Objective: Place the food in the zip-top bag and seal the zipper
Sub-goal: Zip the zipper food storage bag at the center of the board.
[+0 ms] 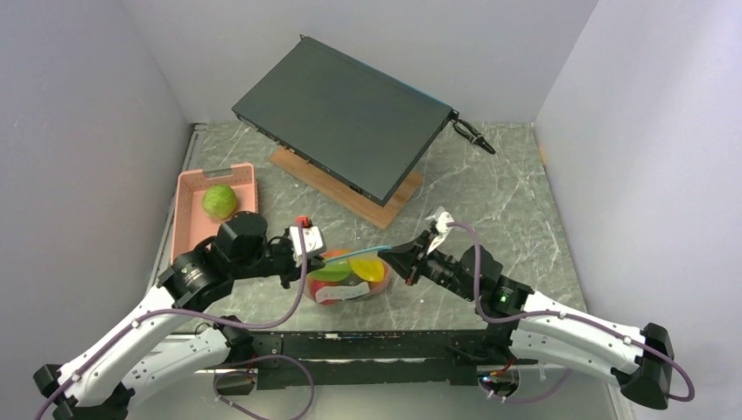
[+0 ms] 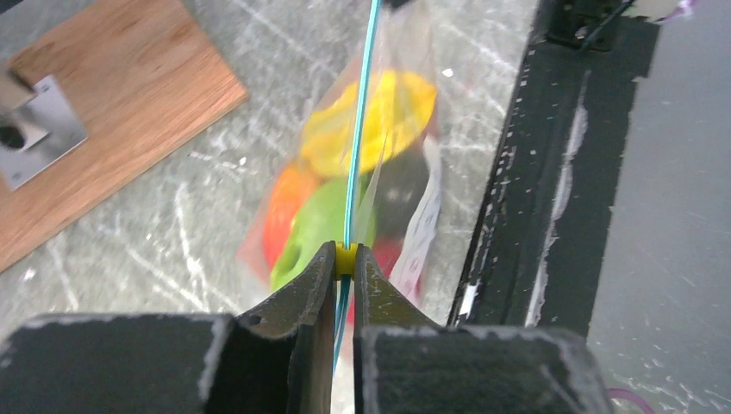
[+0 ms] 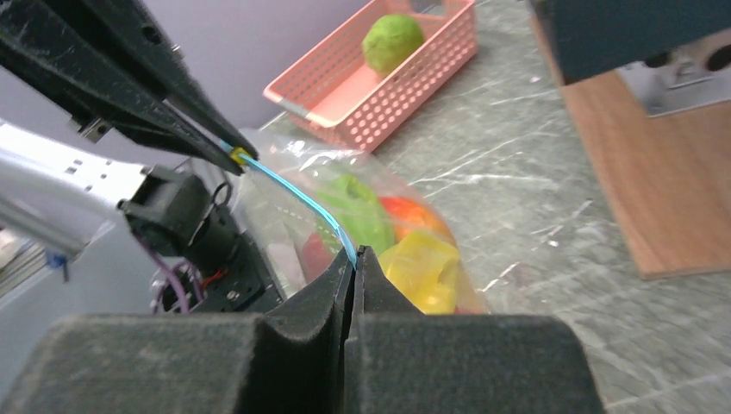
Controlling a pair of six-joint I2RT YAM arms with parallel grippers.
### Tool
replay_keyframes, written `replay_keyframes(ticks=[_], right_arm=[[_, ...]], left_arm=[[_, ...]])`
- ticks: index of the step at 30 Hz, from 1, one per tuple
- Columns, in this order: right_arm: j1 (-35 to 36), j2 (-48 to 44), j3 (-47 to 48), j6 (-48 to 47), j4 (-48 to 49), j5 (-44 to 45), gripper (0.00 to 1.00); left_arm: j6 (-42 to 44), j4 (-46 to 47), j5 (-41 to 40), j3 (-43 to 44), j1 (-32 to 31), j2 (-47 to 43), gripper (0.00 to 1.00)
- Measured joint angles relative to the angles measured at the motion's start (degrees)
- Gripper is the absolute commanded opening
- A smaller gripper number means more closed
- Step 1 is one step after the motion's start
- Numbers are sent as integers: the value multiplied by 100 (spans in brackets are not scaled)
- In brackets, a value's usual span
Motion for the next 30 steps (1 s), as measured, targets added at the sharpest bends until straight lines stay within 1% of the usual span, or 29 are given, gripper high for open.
replay_keyframes(ticks=[4,12,18,27,28,29,30], right_arm=[[-22,-459,-72,-31,-306,616,0],[-48,-1134,-146,-68,-949,1561,0],[-59,-1486,-166,-94,-1244,1928,0],[-72,-1447,-166,-199,-1423,2050,0],[-81,-1423,-160,-216,-1440,2055,0],[-85,-1401,-142,-227,-1462,2052,0],[-98,-1370,-96,-243,-1519,2044,0]], left_arm=[[-44,-153,-643,-162,0,-417,0],[-173,-278,-1307,-326,4,-1016,0],[-173,-267,-1484,-352,2,-1038,0],[-166,-170,-1683,-330,4,-734,0],[-166,-190,-1685,-304,4,-680,3],[-168,-203,-1687,-267,4,-632,14],[-173,-214,-1700,-234,7,-599,30]])
